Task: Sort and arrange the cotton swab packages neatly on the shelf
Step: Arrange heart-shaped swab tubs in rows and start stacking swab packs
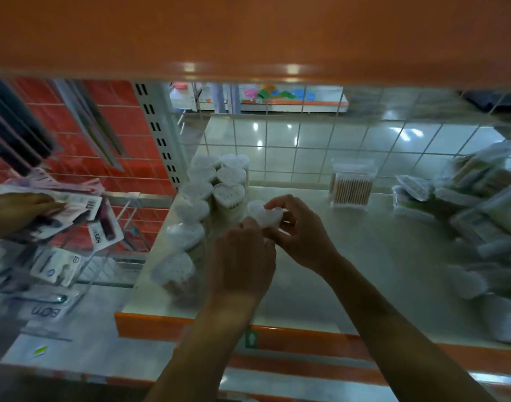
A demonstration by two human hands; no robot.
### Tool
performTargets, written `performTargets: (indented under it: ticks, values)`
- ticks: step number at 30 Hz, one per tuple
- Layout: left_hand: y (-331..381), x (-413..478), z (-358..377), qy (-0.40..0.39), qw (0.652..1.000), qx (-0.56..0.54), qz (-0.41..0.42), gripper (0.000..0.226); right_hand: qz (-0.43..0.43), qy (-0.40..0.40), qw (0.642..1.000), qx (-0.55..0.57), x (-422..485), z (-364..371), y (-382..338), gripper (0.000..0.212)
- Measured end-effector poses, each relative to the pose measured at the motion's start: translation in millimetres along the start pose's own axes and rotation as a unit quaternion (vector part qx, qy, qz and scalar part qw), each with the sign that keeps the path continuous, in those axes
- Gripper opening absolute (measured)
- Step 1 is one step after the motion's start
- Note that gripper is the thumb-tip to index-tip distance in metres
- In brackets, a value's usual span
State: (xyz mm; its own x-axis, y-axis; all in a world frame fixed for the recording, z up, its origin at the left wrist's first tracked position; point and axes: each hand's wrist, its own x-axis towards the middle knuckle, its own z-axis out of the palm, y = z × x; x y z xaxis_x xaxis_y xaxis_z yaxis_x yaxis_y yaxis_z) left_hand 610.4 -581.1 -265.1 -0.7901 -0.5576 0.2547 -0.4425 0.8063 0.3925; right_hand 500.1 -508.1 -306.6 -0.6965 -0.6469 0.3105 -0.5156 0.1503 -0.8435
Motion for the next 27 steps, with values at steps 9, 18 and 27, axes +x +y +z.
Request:
performTargets:
  ticks: [9, 18, 27]
  values:
    - [-17.9, -3.8, -18.8, -0.053, 0.996, 0.072, -0.018, 0.027, 0.012, -0.017, 0.999, 0.048, 1.6, 41.0, -8.9, 0.034]
    - [-26.9, 1.3, -19.9, -0.054, 0.998, 0.032, -0.012, 0.037, 0.025, -0.003, 0.998, 0.055, 8.2, 52.7, -10.3, 0.038]
    - [-35.2, 6.6, -9.2, -0.031, 0.999, 0.015, 0.003, 0.041, 0.01, 0.007, 0.999, 0.036, 11.3, 58.7, -12.7, 0.038]
